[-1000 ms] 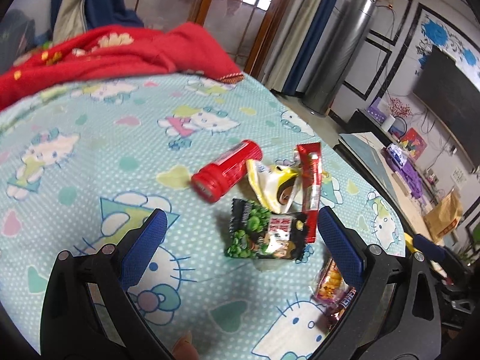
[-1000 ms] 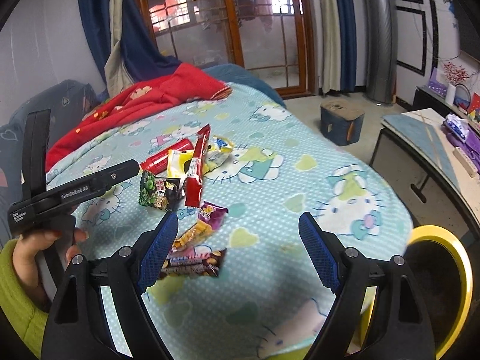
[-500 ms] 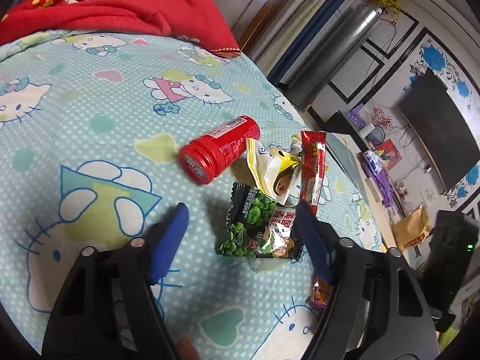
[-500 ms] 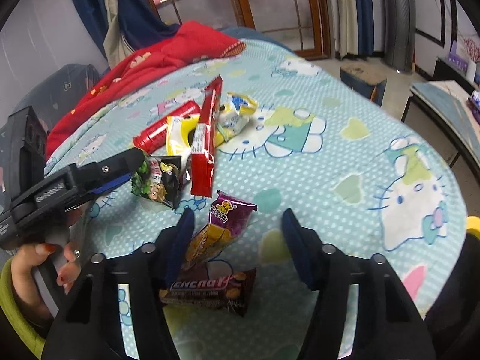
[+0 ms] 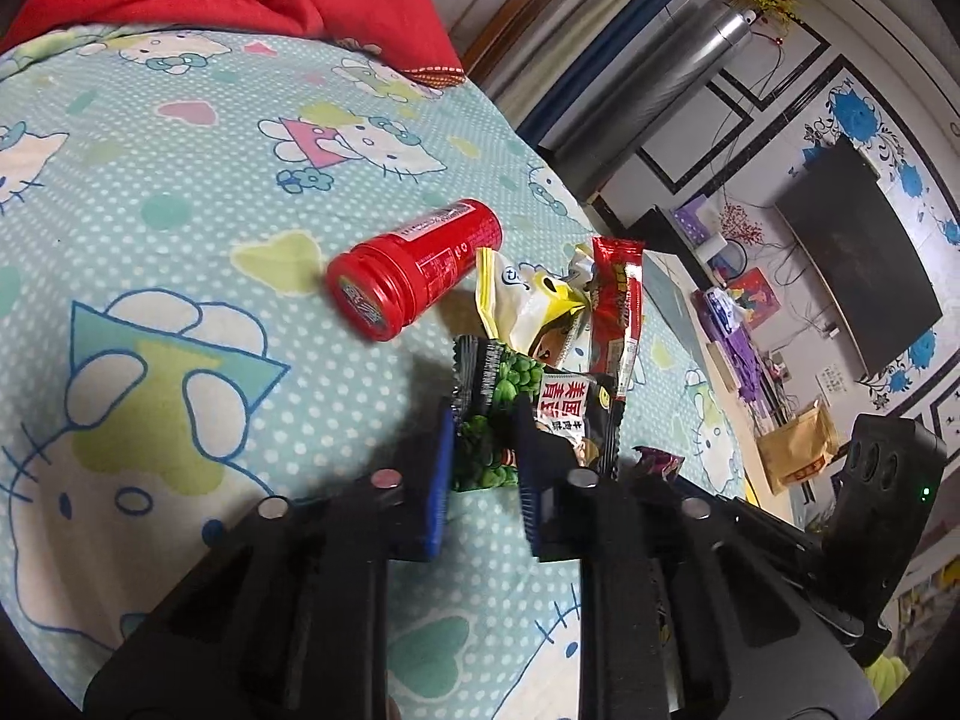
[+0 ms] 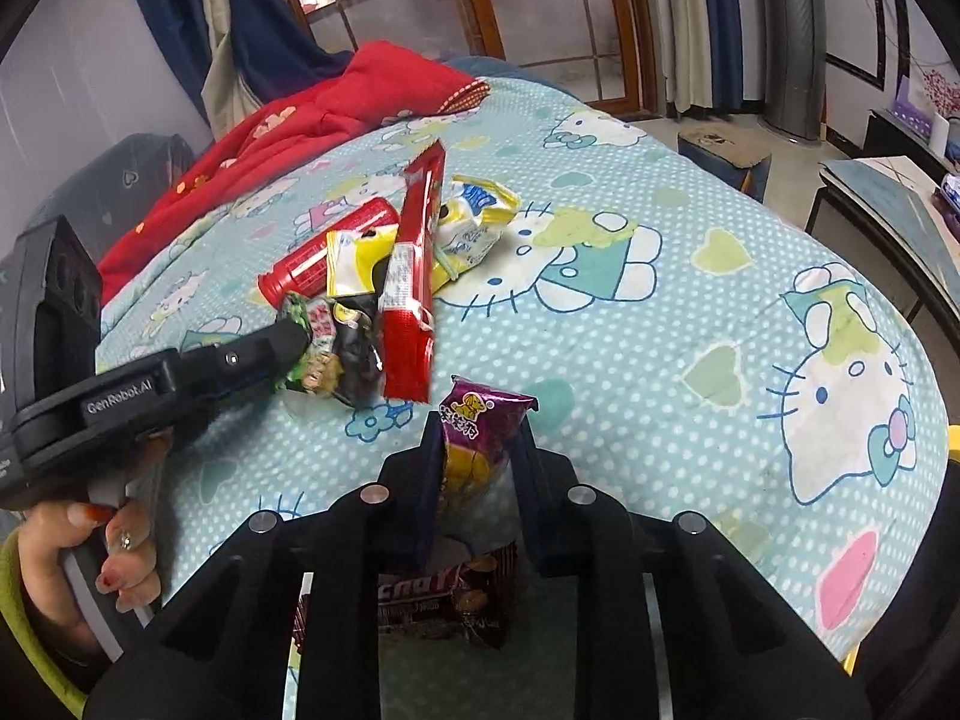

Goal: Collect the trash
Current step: 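Grasp the green snack packet with the left tool while the right tool grasps the purple-yellow wrapper, then carry the green packet and purple-yellow wrapper over the bin with both tools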

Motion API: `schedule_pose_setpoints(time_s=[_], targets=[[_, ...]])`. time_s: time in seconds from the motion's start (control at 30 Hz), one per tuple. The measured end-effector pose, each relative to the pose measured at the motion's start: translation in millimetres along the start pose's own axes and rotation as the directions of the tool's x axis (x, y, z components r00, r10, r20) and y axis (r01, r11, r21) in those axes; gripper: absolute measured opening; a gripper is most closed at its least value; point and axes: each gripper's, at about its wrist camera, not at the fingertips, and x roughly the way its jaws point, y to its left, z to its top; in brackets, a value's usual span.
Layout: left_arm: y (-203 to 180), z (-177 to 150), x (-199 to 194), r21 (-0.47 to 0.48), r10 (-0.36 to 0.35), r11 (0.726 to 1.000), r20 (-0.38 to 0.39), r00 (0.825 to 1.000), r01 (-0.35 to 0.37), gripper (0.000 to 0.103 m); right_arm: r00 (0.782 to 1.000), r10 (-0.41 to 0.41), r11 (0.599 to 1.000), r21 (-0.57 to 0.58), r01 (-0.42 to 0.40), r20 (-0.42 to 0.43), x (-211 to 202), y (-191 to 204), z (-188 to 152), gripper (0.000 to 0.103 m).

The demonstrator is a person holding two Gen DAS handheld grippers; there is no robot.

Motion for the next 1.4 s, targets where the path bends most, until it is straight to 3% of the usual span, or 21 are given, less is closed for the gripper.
schedule_pose_setpoints(time_s=[0.17,0.63,1.4], targets=[[-5,0,-4,0.027,-0.010,1.000,0.012,1.000,0.010,0.004,0.999,-0.001,1.000,0.007,0.000,0.034,-10,-3,1,0.021],[-40,4,-28,0.131,-0.051,0.991,0.073,0.996,0.041,0.003,0.992,-0.011,0.999,0.032,0.007,0.123,-43,-12,4,0.021],[-120,-19,-36,0.333,-0.112,0.940,0.076,0.991,0.080,0.003,0.959,-0.129,0.988,0.118,0.102,0.253,-124,-66,-6,0.021]])
